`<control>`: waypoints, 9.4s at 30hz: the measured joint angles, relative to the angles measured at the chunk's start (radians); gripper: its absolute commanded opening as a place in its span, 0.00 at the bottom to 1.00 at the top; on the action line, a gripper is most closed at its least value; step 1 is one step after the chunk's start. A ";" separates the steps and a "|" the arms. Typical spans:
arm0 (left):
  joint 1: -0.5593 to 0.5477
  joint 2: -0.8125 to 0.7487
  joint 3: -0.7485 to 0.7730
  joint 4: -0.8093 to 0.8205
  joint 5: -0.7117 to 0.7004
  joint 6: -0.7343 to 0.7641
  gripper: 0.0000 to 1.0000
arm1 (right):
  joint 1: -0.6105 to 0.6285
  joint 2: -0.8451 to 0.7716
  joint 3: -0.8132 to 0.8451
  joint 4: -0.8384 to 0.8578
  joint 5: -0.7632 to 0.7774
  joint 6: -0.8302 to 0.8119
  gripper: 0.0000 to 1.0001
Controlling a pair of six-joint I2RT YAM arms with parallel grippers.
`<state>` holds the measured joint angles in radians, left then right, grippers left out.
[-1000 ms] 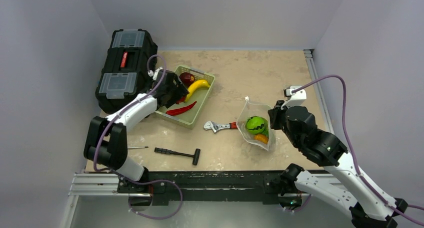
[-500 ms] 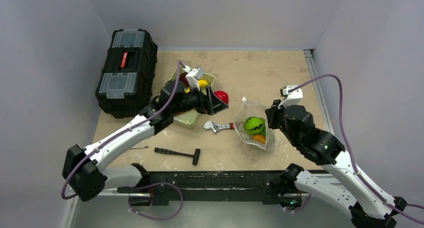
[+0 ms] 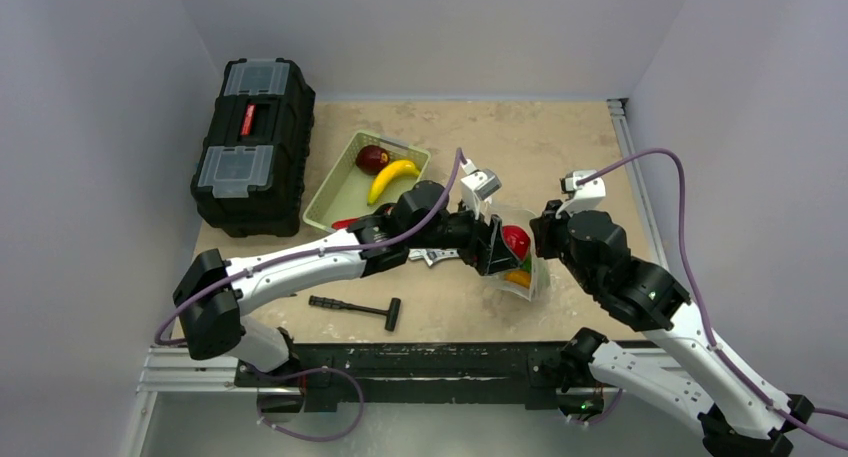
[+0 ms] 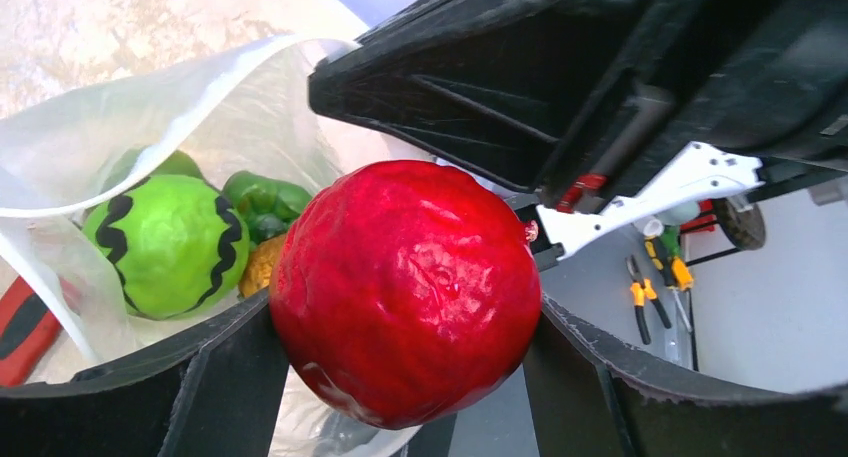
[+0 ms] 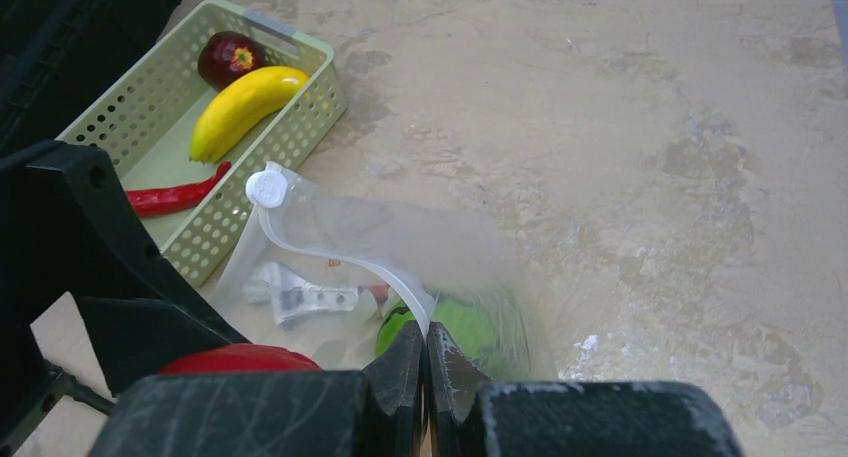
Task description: Place the food in the zip-top bag and seal the zipper
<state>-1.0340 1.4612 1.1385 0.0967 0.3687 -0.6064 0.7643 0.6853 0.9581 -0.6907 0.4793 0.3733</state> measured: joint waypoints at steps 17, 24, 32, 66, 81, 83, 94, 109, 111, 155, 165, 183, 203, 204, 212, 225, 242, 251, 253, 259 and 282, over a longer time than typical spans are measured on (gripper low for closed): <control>-0.007 0.079 0.098 -0.114 -0.057 0.028 1.00 | 0.000 -0.021 -0.001 -0.001 -0.001 0.000 0.00; -0.007 0.052 0.085 -0.122 -0.082 0.051 1.00 | 0.000 -0.021 -0.001 -0.002 -0.001 0.000 0.00; -0.007 -0.109 0.052 -0.206 -0.230 0.089 1.00 | 0.000 -0.018 -0.001 -0.003 -0.001 0.001 0.00; 0.552 0.212 0.203 -0.620 -0.726 -0.195 1.00 | 0.001 -0.012 -0.001 -0.001 -0.001 0.002 0.00; 0.628 0.412 0.264 -0.475 -0.775 -0.704 1.00 | 0.001 -0.006 -0.001 -0.005 0.005 0.004 0.00; 0.628 0.413 0.245 -0.445 -0.802 -0.770 1.00 | 0.001 -0.005 -0.001 -0.005 0.005 0.004 0.00; 0.649 0.469 0.187 -0.350 -0.838 -0.938 0.98 | 0.001 -0.005 -0.001 -0.004 0.005 0.000 0.00; 0.679 0.568 0.166 -0.110 -0.783 -0.909 0.77 | 0.001 -0.006 -0.001 -0.005 0.008 0.001 0.00; 0.679 0.567 0.146 -0.088 -0.781 -0.899 0.68 | 0.001 -0.012 -0.001 -0.005 0.008 0.001 0.00; -0.008 -0.225 -0.374 0.439 -0.099 0.061 0.38 | 0.001 -0.018 -0.011 0.010 -0.005 -0.001 0.00; -0.037 -0.017 -0.328 0.476 -0.089 0.069 0.39 | 0.001 -0.018 -0.011 0.009 -0.003 -0.001 0.00; -0.045 0.063 -0.058 0.175 -0.227 0.122 0.70 | -0.002 -0.017 -0.011 0.007 0.024 -0.005 0.00; -0.048 0.116 -0.005 0.101 -0.249 0.121 0.98 | 0.000 -0.009 -0.011 0.002 0.002 -0.004 0.00; -0.048 0.108 -0.009 0.098 -0.249 0.121 0.97 | 0.000 -0.007 -0.011 0.002 0.000 -0.003 0.00; -0.048 -0.054 -0.134 0.113 -0.264 0.135 0.86 | 0.000 -0.007 -0.011 0.003 -0.005 -0.003 0.00; -0.080 0.048 -0.111 0.074 -0.186 0.116 0.50 | 0.000 -0.007 -0.011 0.003 -0.004 -0.003 0.00; -0.105 0.006 -0.060 -0.034 -0.325 0.157 0.77 | 0.000 -0.005 -0.011 0.002 -0.001 -0.003 0.00; -0.061 -0.246 -0.188 -0.137 -0.699 0.171 0.95 | 0.000 0.001 -0.011 0.002 -0.001 -0.003 0.00; -0.013 -0.260 -0.187 -0.227 -0.818 0.082 0.95 | 0.000 0.000 -0.011 0.002 -0.001 -0.003 0.00; 0.253 -0.247 -0.188 -0.495 -0.967 -0.192 0.98 | 0.000 0.001 -0.011 0.003 -0.001 -0.003 0.00; 0.556 0.246 0.157 -0.701 -0.794 -0.224 0.95 | 0.000 -0.013 -0.011 0.002 -0.001 -0.002 0.00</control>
<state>-0.4778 1.7069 1.2957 -0.6041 -0.4252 -0.8299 0.7639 0.6727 0.9470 -0.6884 0.4782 0.3717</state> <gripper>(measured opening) 0.959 0.005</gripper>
